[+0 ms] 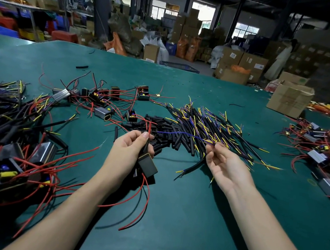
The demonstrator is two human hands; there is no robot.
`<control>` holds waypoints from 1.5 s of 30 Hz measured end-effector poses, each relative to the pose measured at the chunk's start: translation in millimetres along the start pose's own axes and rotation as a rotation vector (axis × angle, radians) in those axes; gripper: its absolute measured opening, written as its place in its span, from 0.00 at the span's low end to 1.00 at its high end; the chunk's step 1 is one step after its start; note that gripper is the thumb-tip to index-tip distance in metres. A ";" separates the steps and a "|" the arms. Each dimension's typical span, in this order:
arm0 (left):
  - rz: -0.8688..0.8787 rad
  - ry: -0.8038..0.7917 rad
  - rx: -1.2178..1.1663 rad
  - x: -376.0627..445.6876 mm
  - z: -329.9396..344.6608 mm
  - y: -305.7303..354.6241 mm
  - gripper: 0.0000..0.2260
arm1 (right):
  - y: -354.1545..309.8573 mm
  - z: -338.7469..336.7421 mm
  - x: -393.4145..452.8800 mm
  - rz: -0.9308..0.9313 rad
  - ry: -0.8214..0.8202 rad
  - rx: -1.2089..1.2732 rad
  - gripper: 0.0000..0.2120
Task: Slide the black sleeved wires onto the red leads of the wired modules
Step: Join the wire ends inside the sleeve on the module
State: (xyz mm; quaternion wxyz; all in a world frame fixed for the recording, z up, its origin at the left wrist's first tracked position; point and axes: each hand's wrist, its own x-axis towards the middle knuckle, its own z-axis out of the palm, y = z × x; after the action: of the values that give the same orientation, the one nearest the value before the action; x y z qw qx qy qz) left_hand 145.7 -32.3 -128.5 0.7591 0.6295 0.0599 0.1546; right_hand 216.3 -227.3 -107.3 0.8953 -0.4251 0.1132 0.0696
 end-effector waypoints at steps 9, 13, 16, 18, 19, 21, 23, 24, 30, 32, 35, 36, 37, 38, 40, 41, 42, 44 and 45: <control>0.015 -0.002 0.016 -1.2 1.3 2.1 0.09 | 1.3 4.8 -4.2 -0.009 -0.074 0.009 0.10; 0.019 0.001 0.026 -2.1 3.0 3.6 0.09 | 2.5 4.3 -4.0 -0.005 -0.107 0.001 0.11; 0.014 -0.002 0.035 -2.7 2.9 4.1 0.09 | 2.6 4.1 -4.3 -0.006 -0.118 -0.011 0.11; 0.012 -0.002 0.039 -3.0 3.0 4.3 0.09 | 2.5 4.2 -4.6 -0.004 -0.117 -0.004 0.11; 0.012 -0.001 0.041 -3.1 3.1 4.4 0.09 | 2.6 4.2 -4.8 -0.001 -0.112 0.004 0.10; 0.016 0.000 0.043 -3.2 3.1 4.4 0.09 | 2.4 4.8 -4.5 -0.003 -0.094 0.014 0.08; 0.019 -0.003 0.048 -3.3 3.5 4.5 0.09 | 2.0 4.0 -2.0 -0.012 -0.059 -0.004 0.05; 0.021 -0.006 0.051 -3.2 3.7 4.6 0.09 | 1.7 3.1 0.1 -0.004 -0.037 -0.009 0.04; 0.017 -0.019 0.049 -2.3 3.2 3.6 0.09 | -23.7 19.3 32.6 0.092 0.041 0.185 0.09; 0.011 -0.020 0.041 -2.0 2.8 2.8 0.09 | -48.9 31.2 48.6 -0.005 0.045 0.282 0.09; 0.011 -0.028 0.038 -0.8 2.2 2.1 0.09 | -65.0 39.2 54.5 -0.032 0.049 0.165 0.08; 0.016 -0.033 0.040 -0.7 2.3 2.2 0.09 | -60.5 36.5 53.2 -0.028 0.051 0.004 0.08; 0.022 -0.037 0.042 -0.7 2.5 2.3 0.09 | -52.4 32.0 52.4 -0.043 0.061 -0.201 0.08; 0.025 -0.040 0.044 -0.7 2.5 2.0 0.09 | -42.8 27.3 50.9 -0.080 0.082 -0.429 0.08; 0.025 -0.044 0.046 -0.7 2.7 1.5 0.09 | -26.2 16.9 48.6 -0.235 0.160 -0.917 0.11; 0.026 -0.046 0.050 -0.7 2.6 1.1 0.10 | -21.3 13.1 46.9 -0.324 0.213 -1.142 0.14; 0.027 -0.048 0.055 -0.5 2.2 0.7 0.10 | -18.9 11.0 44.7 -0.381 0.262 -1.333 0.16; 0.028 -0.051 0.063 -0.4 1.7 0.5 0.10 | -15.2 11.1 41.3 -0.419 0.328 -1.624 0.19; 0.026 -0.051 0.065 -0.5 1.4 0.4 0.10 | -12.7 12.2 40.2 -0.430 0.353 -1.716 0.19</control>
State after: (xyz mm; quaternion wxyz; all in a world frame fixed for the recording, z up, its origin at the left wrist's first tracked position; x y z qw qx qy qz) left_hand 145.5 -33.8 -127.8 0.7376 0.6582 0.0374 0.1464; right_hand 259.7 -224.6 -100.9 0.2335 -0.9636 0.0763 -0.1053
